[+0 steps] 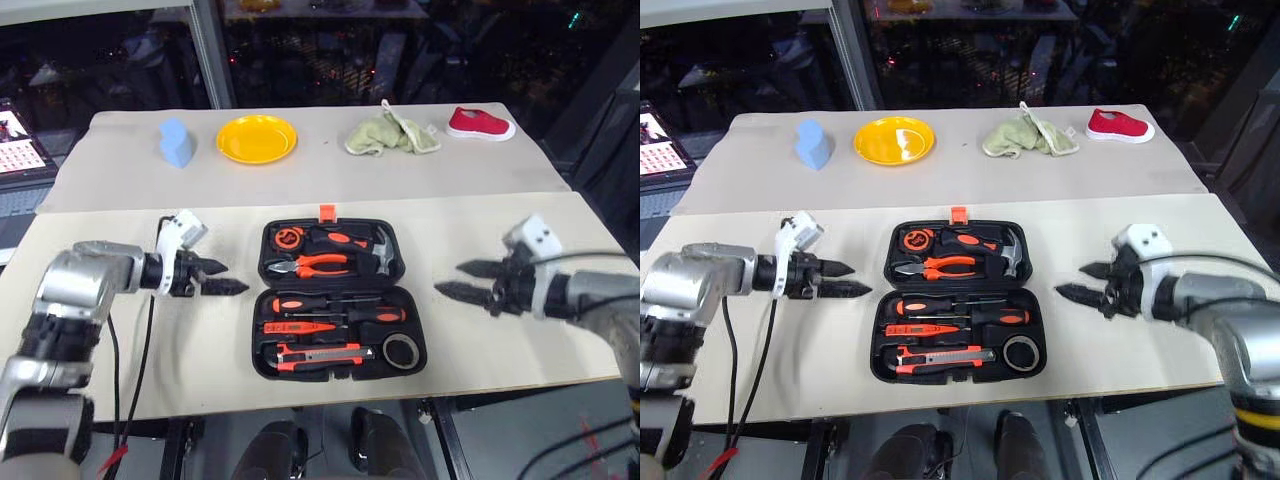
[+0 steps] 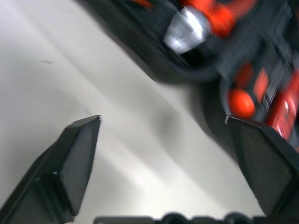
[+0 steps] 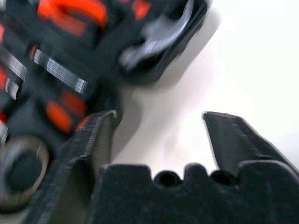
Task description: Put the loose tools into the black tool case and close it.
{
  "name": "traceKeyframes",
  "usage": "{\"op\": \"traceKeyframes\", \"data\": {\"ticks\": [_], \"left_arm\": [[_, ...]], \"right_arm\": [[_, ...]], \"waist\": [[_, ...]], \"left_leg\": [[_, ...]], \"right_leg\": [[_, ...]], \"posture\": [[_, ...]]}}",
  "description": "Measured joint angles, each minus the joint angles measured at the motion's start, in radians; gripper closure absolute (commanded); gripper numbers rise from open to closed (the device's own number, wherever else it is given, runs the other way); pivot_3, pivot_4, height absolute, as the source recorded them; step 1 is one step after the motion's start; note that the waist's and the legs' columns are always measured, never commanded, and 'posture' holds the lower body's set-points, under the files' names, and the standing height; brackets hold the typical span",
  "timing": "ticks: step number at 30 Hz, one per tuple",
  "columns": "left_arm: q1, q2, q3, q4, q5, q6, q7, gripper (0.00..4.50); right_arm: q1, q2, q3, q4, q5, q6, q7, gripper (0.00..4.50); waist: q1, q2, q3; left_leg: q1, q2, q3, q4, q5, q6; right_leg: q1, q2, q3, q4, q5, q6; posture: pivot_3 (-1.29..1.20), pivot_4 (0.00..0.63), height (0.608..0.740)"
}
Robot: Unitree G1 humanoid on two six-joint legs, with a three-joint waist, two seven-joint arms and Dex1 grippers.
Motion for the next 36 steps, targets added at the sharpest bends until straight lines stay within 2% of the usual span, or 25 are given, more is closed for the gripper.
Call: {"op": "traceKeyframes", "data": {"ticks": [3,6,9,10,23,26,28,29,31,32,33,36], "left_arm": [[-0.060,-0.043,-0.014,0.083,0.009,0.038,0.036,0.02],[-0.100,-0.075,-0.016,0.129,0.014,0.042,0.062,0.76],[-0.119,-0.113,-0.018,0.156,0.013,0.039,0.070,1.83],[-0.122,-0.116,-0.020,0.156,0.013,0.039,0.068,2.17],[-0.144,-0.128,-0.046,0.178,0.020,0.015,0.069,2.17],[-0.144,-0.131,-0.048,0.178,0.018,0.011,0.066,2.82],[-0.144,-0.139,-0.049,0.175,0.016,0.004,0.059,3.51],[-0.146,-0.143,-0.051,0.174,0.016,0.003,0.058,4.03],[-0.148,-0.142,-0.050,0.174,0.016,0.004,0.057,4.49],[-0.148,-0.142,-0.049,0.174,0.016,0.004,0.058,4.50],[-0.149,-0.142,-0.049,0.176,0.016,0.004,0.061,4.50],[-0.149,-0.142,-0.050,0.171,0.016,0.004,0.061,4.50]], "right_arm": [[-0.092,0.049,0.051,0.098,0.000,0.043,-0.021,0.99],[-0.148,0.087,0.102,0.171,-0.009,0.056,-0.038,1.71],[-0.192,0.110,0.136,0.219,-0.020,0.056,-0.042,2.67],[-0.197,0.112,0.141,0.223,-0.020,0.057,-0.041,2.69],[-0.248,0.156,0.165,0.286,-0.020,0.111,-0.057,2.69],[-0.251,0.159,0.169,0.292,-0.021,0.115,-0.058,2.69],[-0.253,0.170,0.175,0.303,-0.026,0.115,-0.064,2.69],[-0.254,0.175,0.184,0.310,-0.031,0.115,-0.064,3.23],[-0.254,0.175,0.209,0.328,-0.046,0.115,-0.065,3.70],[-0.255,0.177,0.215,0.333,-0.052,0.114,-0.063,4.24],[-0.261,0.178,0.221,0.334,-0.058,0.113,-0.060,4.48],[-0.268,0.182,0.227,0.338,-0.064,0.113,-0.059,4.48]], "waist": [[0.000,0.000,0.000],[0.001,0.000,0.000],[0.002,0.000,0.000],[0.002,0.000,0.000],[-0.003,0.000,0.000],[0.000,0.000,0.000],[0.000,0.000,-0.001],[-0.001,0.000,-0.001],[-0.001,0.002,-0.001],[0.000,0.002,-0.002],[-0.001,0.002,-0.002],[-0.001,0.002,-0.002]], "left_leg": [[-0.002,0.000,-0.001,-0.001,0.000,0.000],[-0.004,0.000,-0.001,-0.001,0.000,0.000],[-0.006,-0.001,-0.002,-0.001,0.000,0.000],[-0.006,-0.001,-0.002,-0.001,0.000,0.000],[-0.005,-0.001,-0.002,0.000,0.000,0.000],[-0.005,-0.001,-0.002,0.000,0.000,0.000],[-0.005,-0.001,-0.002,0.000,0.000,0.000],[-0.005,-0.001,-0.002,0.000,0.000,0.000],[-0.004,-0.001,-0.002,0.000,0.000,-0.001],[-0.003,-0.001,-0.002,0.000,0.001,-0.002],[-0.003,-0.001,-0.002,0.000,0.001,-0.002],[-0.001,-0.001,-0.002,0.000,0.001,-0.002]], "right_leg": [[-0.003,0.000,0.000,0.000,0.000,-0.001],[-0.004,-0.002,0.000,-0.001,0.000,-0.001],[-0.004,-0.002,-0.001,-0.001,0.001,0.000],[-0.004,-0.002,-0.001,-0.001,0.001,0.000],[-0.004,-0.003,0.000,0.000,0.001,0.000],[-0.004,-0.003,0.000,0.000,0.001,0.000],[-0.003,-0.003,0.000,0.000,0.001,0.000],[-0.003,-0.004,0.000,0.000,0.001,0.000],[-0.003,-0.004,0.000,0.000,0.001,0.000],[-0.003,-0.004,0.000,0.001,0.001,-0.001],[-0.002,-0.004,0.000,0.001,0.002,-0.001],[-0.001,-0.004,0.000,0.001,0.002,-0.002]], "posture": [[0.00,0.150,0.740],[0.00,0.150,0.740],[0.00,0.150,0.740],[0.00,0.150,0.740],[0.00,0.150,0.740],[0.00,0.150,0.740],[0.00,0.150,0.740],[0.00,0.150,0.740],[0.00,0.150,0.740],[0.00,0.150,0.740],[0.00,0.150,0.740],[0.00,0.150,0.740]]}}
